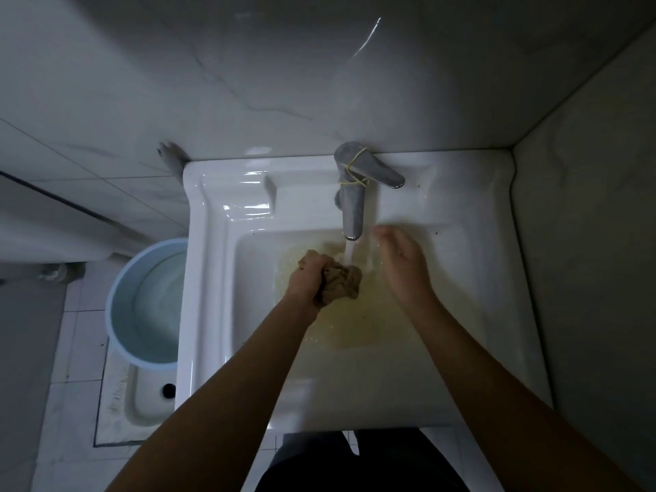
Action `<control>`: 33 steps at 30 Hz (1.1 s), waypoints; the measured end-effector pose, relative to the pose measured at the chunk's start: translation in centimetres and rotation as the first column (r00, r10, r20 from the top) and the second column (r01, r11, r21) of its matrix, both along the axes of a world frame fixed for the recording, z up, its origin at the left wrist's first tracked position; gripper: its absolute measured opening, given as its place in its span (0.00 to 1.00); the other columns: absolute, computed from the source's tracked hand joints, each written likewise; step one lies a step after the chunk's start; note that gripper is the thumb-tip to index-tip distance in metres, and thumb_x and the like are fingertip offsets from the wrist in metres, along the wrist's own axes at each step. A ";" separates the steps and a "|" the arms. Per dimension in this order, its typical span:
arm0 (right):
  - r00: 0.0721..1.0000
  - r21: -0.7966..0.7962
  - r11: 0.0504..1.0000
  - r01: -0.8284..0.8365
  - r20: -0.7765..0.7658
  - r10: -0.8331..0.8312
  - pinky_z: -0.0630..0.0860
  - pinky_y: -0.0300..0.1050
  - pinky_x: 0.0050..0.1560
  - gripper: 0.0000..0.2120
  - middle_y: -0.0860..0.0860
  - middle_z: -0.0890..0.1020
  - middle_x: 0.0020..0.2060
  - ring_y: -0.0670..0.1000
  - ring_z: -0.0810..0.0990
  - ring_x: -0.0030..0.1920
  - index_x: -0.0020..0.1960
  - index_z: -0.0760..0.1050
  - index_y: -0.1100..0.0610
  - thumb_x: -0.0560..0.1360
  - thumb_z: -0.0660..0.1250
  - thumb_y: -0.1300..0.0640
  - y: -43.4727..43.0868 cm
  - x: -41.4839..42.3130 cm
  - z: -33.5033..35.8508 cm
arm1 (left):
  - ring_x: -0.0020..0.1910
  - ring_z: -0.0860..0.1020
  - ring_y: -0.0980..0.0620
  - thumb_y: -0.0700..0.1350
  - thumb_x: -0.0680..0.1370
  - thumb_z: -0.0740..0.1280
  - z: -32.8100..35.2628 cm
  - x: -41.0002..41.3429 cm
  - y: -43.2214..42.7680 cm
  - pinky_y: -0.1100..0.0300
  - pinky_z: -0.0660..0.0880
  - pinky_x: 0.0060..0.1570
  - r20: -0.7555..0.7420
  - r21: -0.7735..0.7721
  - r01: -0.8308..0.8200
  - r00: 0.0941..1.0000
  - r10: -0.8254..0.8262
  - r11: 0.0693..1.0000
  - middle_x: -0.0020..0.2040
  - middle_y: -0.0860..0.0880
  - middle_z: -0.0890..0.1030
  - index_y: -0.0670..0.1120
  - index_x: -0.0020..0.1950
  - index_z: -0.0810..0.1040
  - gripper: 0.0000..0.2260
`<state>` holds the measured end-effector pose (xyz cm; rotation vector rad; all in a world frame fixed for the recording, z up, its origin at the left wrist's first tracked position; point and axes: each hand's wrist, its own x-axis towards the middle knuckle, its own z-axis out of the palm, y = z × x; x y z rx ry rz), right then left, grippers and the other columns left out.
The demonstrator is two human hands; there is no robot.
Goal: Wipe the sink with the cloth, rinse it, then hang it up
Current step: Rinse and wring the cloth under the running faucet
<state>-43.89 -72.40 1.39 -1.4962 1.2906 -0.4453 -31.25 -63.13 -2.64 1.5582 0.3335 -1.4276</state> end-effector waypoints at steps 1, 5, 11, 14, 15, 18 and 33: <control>0.997 -0.026 0.999 0.034 0.068 -0.033 0.74 0.40 0.45 0.12 0.46 0.82 0.45 0.42 0.79 0.45 0.53 0.80 0.53 0.80 0.61 0.49 -0.7 -0.1 1.4 | 0.47 0.82 0.38 0.45 0.72 0.71 0.2 0.1 0.4 0.53 0.82 0.40 0.008 -0.004 -0.014 1.000 0.014 1.000 0.50 0.37 0.83 0.43 0.45 0.79 0.06; 0.986 -0.114 0.993 -0.040 0.159 0.058 0.74 0.43 0.40 0.16 0.47 0.82 0.36 0.42 0.78 0.35 0.45 0.79 0.57 0.77 0.60 0.45 -3.5 1.0 6.1 | 0.47 0.83 0.39 0.46 0.76 0.68 1.5 0.6 2.3 0.53 0.82 0.40 0.056 -0.026 -0.048 0.997 0.049 0.999 0.52 0.36 0.85 0.41 0.49 0.79 0.08; 0.989 -0.067 0.998 0.015 0.147 -0.005 0.70 0.43 0.37 0.21 0.46 0.74 0.23 0.43 0.72 0.26 0.31 0.74 0.55 0.81 0.59 0.51 -5.3 2.1 5.8 | 0.33 0.84 0.46 0.41 0.81 0.63 4.9 0.7 4.2 0.57 0.80 0.30 0.137 -0.178 -0.005 0.990 0.030 0.984 0.37 0.43 0.84 0.43 0.44 0.72 0.07; 0.991 -0.027 0.999 0.031 0.132 -0.028 0.68 0.42 0.35 0.20 0.47 0.73 0.24 0.44 0.70 0.25 0.33 0.75 0.57 0.82 0.60 0.52 -4.3 0.5 4.4 | 0.35 0.84 0.43 0.40 0.82 0.62 6.4 0.6 5.1 0.53 0.81 0.32 0.178 -0.233 0.039 0.984 0.004 0.972 0.40 0.39 0.84 0.46 0.40 0.68 0.11; 0.989 0.004 0.999 0.039 0.143 -0.039 0.67 0.41 0.33 0.21 0.47 0.73 0.24 0.44 0.70 0.24 0.34 0.76 0.57 0.82 0.60 0.50 -3.9 0.0 4.0 | 0.38 0.84 0.41 0.41 0.82 0.63 6.6 0.6 5.2 0.50 0.82 0.35 0.173 -0.254 0.047 0.985 -0.003 0.966 0.43 0.36 0.83 0.46 0.40 0.68 0.11; 0.986 0.140 0.987 0.077 0.137 -0.096 0.68 0.40 0.30 0.22 0.49 0.76 0.27 0.46 0.71 0.26 0.37 0.78 0.58 0.82 0.58 0.46 -2.2 -1.5 2.9 | 0.49 0.80 0.37 0.47 0.83 0.61 8.0 0.5 5.6 0.43 0.80 0.46 0.133 -0.303 0.059 0.991 -0.019 0.951 0.46 0.36 0.81 0.49 0.33 0.77 0.18; 0.945 0.653 0.702 -0.284 0.314 0.091 0.80 0.61 0.58 0.23 0.59 0.84 0.57 0.60 0.83 0.58 0.62 0.79 0.62 0.80 0.63 0.44 3.3 -2.7 4.3 | 0.50 0.82 0.42 0.28 0.76 0.64 10.1 0.7 5.6 0.46 0.82 0.53 0.502 -0.235 0.420 0.825 -0.260 0.877 0.52 0.37 0.83 0.42 0.52 0.81 0.12</control>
